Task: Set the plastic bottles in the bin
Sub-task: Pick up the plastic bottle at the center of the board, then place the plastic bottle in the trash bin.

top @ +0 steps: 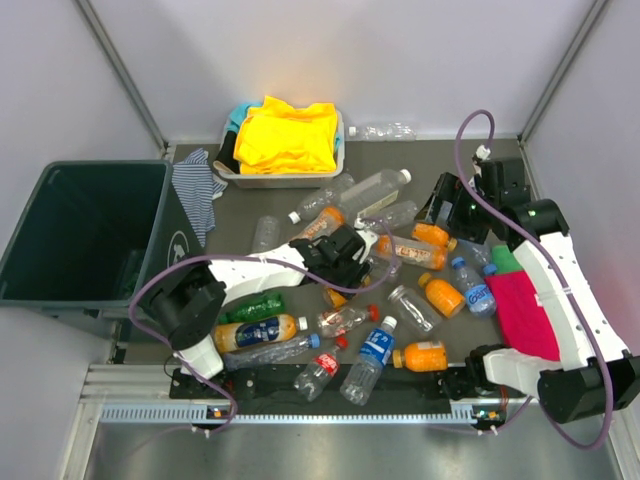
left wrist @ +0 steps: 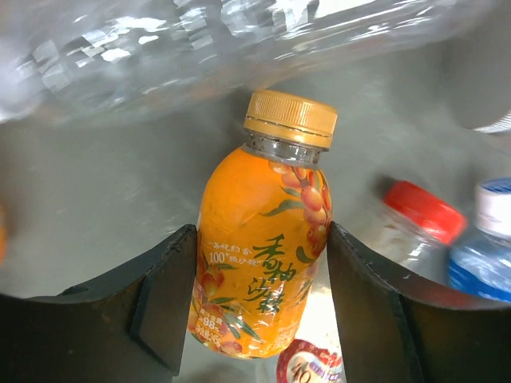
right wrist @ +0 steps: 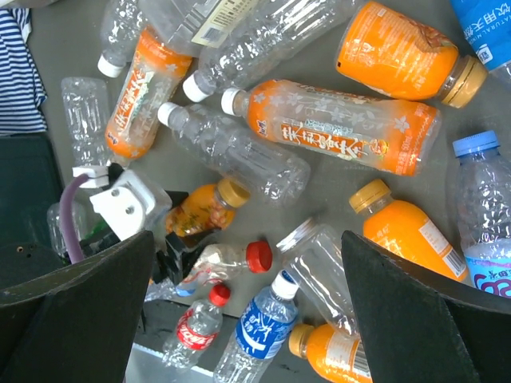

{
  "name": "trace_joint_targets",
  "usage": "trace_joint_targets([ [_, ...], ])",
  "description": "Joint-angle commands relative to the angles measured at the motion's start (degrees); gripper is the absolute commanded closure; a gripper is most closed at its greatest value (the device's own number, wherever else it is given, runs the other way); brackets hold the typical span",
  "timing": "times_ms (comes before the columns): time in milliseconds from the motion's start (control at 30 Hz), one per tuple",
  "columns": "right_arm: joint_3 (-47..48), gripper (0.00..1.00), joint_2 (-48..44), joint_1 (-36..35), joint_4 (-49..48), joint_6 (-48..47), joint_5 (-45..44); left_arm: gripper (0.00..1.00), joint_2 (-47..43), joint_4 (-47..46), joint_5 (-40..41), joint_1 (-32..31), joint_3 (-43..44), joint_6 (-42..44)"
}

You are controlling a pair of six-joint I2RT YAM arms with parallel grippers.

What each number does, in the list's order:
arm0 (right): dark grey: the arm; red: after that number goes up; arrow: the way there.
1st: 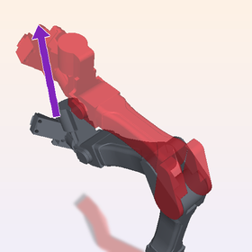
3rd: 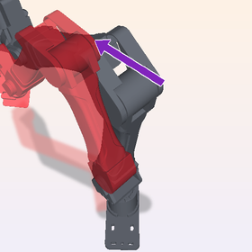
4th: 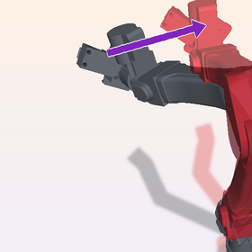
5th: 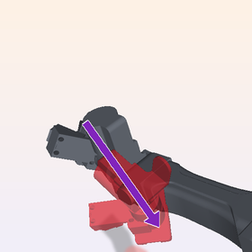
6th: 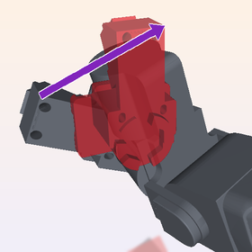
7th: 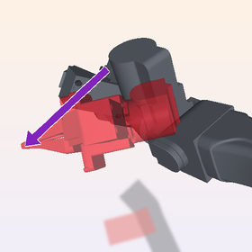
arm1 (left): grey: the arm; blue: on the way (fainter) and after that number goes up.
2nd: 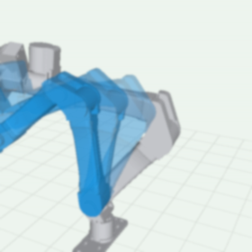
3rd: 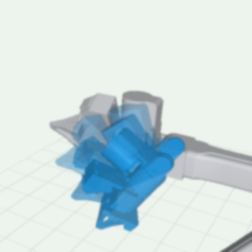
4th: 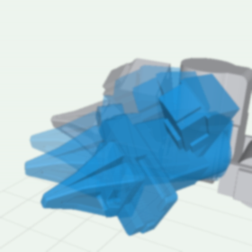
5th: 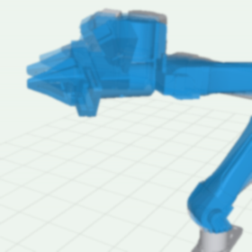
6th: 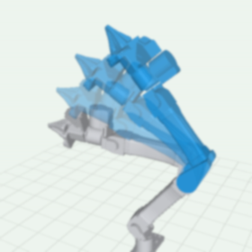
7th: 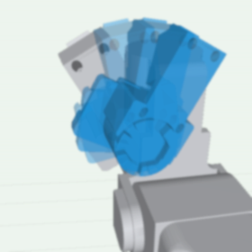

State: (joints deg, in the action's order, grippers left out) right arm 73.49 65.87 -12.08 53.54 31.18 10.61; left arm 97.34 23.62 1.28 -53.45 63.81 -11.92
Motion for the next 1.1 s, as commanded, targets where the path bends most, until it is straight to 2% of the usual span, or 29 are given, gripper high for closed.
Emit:
trace_joint_targets([
  [0, 1.1, 0.01, -1.0, 0.6, 0.0, 0.3, -0.2, 0.82, -3.2, 6.2, 11.6, 0.8, 0.8, -2.2],
  [233, 1.1, 0.01, -0.7, 0.6, -0.8, 0.8, 1.2, 0.88, -9.5, 15.9, 19.9, 5.2, 8.6, -5.6],
  [333, 3.6, 0.01, 1.3, 0.6, -0.1, 0.5, 2.8, 0.93, -11.4, 20.8, 21.4, 10.4, 15.3, -6.6],
  [467, 6.5, 0.01, 3.3, 0.6, 0.5, -0.3, 3.5, 0.94, -13.4, 23.8, 26.4, 17.7, 23.1, -5.3],
  [500, 8.1, 0.01, 3.8, 0.6, 0.8, -0.6, 3.7, 0.94, -13.4, 25.1, 26.5, 18.4, 27.8, -4.8],
  [567, 8.2, 0.01, 4.3, 0.6, 0.3, -0.6, 3.7, 0.93, -13.1, 25.8, 29.5, 19.0, 31.7, -3.0],
  [700, 9.0, 0.01, 5.4, 0.6, -0.1, -0.4, 5.5, 0.93, -10.7, 32.8, 34.9, 22.0, 46.4, -4.6],
  [933, 6.7, 0.01, 3.6, 0.7, -3.0, 1.1, 6.8, 0.87, -11.7, 38.7, 46.8, 28.9, 60.2, -5.3],
  [967, 6.1, 0.01, 3.2, 0.7, -3.4, 1.2, 6.9, 0.85, -12.0, 40.1, 51.1, 29.3, 61.2, -5.3],
  [1067, 4.9, 0.01, 3.0, 0.6, -3.9, 1.6, 6.4, 0.80, -14.5, 40.5, 57.3, 30.9, 61.9, -3.9],
])
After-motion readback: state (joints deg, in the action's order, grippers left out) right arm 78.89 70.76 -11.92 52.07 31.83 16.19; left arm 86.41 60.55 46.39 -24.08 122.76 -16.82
